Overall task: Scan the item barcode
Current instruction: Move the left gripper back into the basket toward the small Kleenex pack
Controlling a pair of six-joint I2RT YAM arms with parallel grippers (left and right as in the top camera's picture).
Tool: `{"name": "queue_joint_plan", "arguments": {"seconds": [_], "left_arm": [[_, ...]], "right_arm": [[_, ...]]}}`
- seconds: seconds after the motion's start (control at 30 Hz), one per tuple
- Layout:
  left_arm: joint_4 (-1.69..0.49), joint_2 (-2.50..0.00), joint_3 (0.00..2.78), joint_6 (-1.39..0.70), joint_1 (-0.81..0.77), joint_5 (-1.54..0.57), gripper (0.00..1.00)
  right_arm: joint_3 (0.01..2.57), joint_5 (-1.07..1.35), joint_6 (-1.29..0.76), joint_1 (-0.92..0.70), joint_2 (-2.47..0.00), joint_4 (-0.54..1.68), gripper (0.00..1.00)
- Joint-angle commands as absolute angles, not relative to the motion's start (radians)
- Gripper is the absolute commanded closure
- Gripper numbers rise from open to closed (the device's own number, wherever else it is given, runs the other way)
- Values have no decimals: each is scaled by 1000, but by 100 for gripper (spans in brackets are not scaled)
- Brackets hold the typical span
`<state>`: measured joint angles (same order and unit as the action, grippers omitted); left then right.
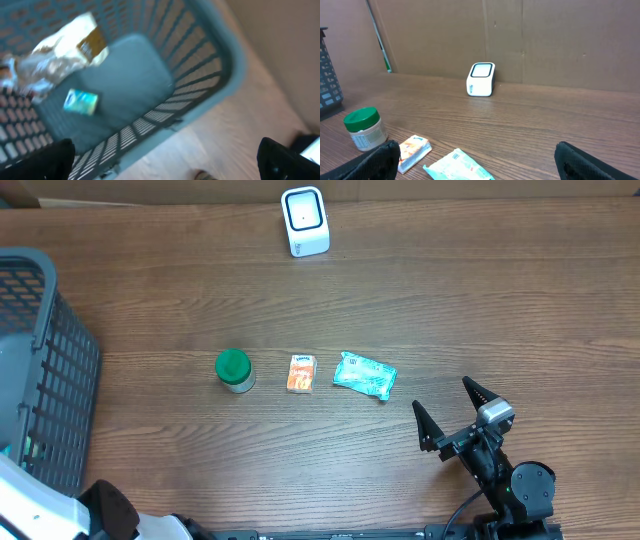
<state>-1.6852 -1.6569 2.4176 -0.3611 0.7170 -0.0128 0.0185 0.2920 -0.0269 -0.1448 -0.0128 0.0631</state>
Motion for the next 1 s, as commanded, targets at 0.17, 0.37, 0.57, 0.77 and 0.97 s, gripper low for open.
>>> {"name": "queue_joint_plan", "arguments": {"seconds": [0.17, 0.37, 0.57, 0.77, 0.97], "left_arm": [[-1616, -1664, 2167, -400, 786, 108, 0], [-1532, -1664, 1985, -373, 842, 104, 0], [-1442, -1664, 1835, -298, 857, 102, 0], [-1362, -1665, 1745, -268, 877, 53, 0], [-1311, -1665, 1689, -269, 879, 51, 0]], "right_arm": [[8, 297, -34, -149, -3, 57, 0], [8, 297, -34, -149, -3, 57, 0], [8, 297, -34, -149, -3, 57, 0], [8, 297, -34, -149, -3, 57, 0], [8, 297, -33, -149, -3, 57, 0]]}}
